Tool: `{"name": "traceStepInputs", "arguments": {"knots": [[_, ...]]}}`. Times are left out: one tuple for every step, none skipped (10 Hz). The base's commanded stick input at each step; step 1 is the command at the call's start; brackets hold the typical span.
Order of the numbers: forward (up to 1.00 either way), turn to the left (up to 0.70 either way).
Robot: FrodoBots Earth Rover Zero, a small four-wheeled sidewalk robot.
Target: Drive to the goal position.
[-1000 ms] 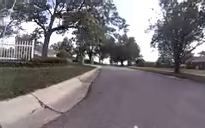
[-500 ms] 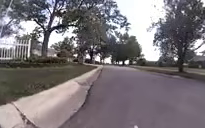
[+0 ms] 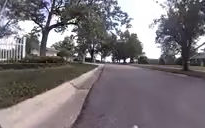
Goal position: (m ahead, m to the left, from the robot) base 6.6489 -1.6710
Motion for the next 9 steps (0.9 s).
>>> {"name": "traceStepInputs", "arguments": {"knots": [[0.85, -0.34], [0.85, -0.34], [0.05, -0.82], [0.0, 0.04], [0.0, 0.04], [0.0, 0.04], [0.0, 0.04], [0.0, 0.04], [0.0, 0.04]]}}
